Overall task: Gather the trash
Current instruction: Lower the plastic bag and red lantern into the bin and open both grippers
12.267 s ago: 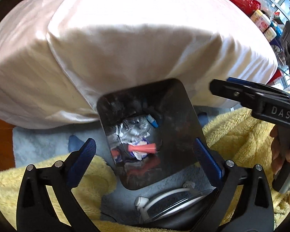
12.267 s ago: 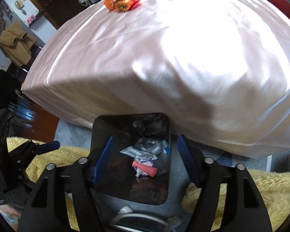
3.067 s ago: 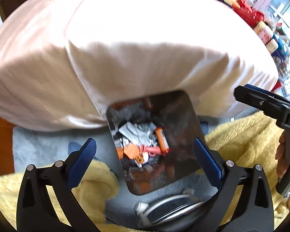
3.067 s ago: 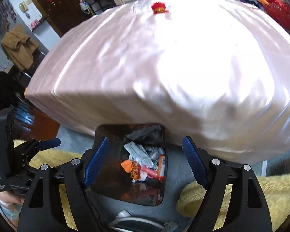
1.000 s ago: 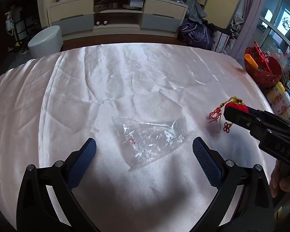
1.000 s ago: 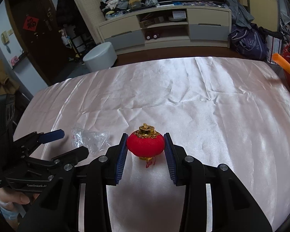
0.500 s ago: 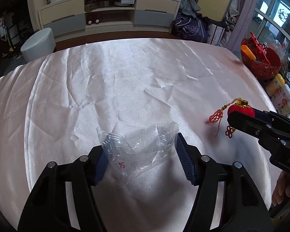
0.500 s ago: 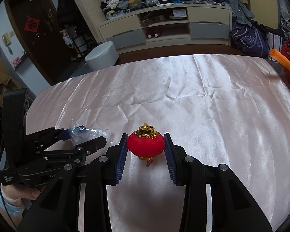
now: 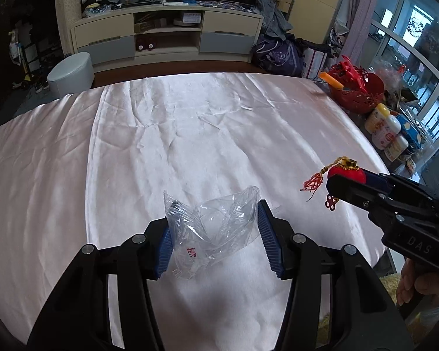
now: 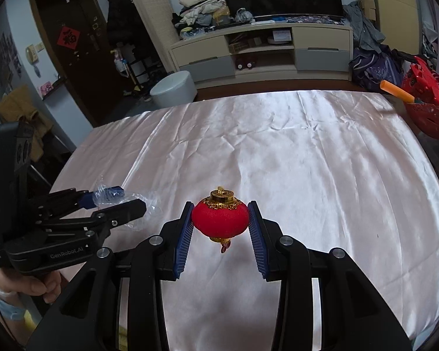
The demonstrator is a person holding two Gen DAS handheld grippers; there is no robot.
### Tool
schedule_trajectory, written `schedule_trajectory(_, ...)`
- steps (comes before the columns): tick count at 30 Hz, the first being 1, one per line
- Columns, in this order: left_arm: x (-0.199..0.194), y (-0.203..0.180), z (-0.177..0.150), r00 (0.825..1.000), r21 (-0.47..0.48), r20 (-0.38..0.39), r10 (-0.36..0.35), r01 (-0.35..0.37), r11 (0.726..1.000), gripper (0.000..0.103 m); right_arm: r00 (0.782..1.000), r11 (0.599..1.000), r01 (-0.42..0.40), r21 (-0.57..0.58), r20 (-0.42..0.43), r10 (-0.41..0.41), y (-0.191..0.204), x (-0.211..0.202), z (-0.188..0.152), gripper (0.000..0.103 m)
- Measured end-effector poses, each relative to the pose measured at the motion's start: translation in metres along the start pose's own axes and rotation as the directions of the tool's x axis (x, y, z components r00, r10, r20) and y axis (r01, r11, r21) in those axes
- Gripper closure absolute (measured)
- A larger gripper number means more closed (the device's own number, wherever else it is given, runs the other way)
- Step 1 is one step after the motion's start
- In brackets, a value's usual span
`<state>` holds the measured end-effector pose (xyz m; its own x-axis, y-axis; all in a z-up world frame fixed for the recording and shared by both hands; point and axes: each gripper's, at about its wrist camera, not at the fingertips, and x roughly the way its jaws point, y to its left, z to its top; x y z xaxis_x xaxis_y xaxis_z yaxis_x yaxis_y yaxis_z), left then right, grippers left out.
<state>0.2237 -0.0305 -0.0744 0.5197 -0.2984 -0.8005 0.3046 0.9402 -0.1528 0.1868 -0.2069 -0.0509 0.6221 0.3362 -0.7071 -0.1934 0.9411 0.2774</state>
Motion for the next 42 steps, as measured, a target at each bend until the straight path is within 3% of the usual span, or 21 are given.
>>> schedule_trajectory(9,-0.056,-0.009,-0.094,1.0,-0.061,0.005,0.001,-0.001,0.998,0.053,1.0,0.999,0.026,0.019,0.002,-0.026,0.026,-0.046,-0.08,0.065)
schedule_trajectory(19,-0.063,-0.01,-0.18,0.999,-0.135,-0.039,0.006,-0.011,0.991,0.053,1.0,0.999,0.025,0.034,0.01,-0.025,0.03,-0.065,-0.127,0.065)
schedule_trajectory(26,-0.047,-0.02,-0.222,0.996,-0.158,-0.089,-0.008,-0.007,0.987,0.053,0.998,0.999,0.034,0.037,-0.047,-0.032,0.036,-0.051,-0.172,0.065)
schedule_trajectory(30,-0.035,-0.024,-0.243,0.993,-0.159,-0.115,-0.011,-0.007,0.987,0.053,0.995,0.999,0.0,0.053,-0.101,0.005,0.032,-0.034,-0.194,0.065)
schedule_trajectory(42,-0.007,-0.025,-0.278,0.986,-0.177,-0.168,-0.005,-0.025,0.984,0.053,0.983,0.999,-0.034,0.008,-0.179,0.035,0.034,-0.002,-0.217,0.065)
